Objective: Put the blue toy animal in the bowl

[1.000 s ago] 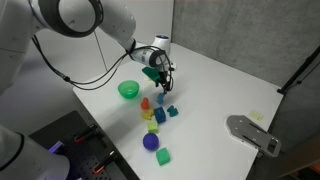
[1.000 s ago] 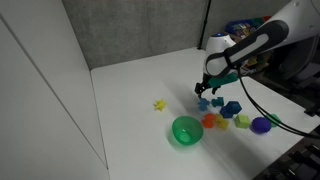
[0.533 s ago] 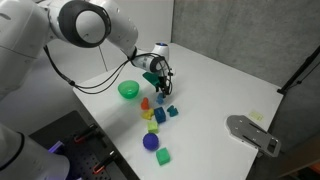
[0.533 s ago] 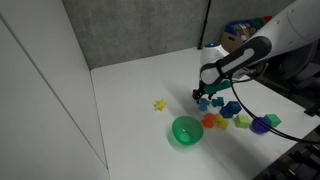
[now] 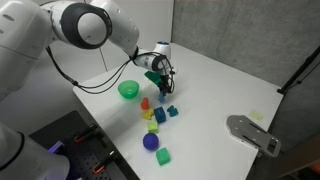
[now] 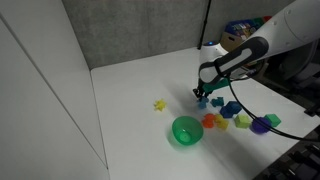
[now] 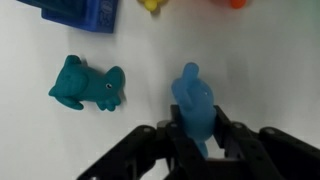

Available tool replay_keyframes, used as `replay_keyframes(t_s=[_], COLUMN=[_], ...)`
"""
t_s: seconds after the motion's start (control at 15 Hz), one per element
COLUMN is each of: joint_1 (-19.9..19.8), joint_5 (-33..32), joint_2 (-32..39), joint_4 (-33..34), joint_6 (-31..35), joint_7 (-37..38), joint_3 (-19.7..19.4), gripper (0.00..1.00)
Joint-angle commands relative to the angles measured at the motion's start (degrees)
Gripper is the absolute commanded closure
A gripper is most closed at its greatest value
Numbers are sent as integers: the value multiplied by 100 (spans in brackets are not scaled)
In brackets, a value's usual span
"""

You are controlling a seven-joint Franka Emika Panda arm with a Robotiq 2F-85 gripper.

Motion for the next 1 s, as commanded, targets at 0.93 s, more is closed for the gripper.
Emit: replay_keyframes(t_s=[0.93], joint_1=[161], joint_5=[253], joint_2=[-2247], joint_4=[-1041], joint_6=[-1381], joint_7=[-358], joint_3=[950], gripper=[91])
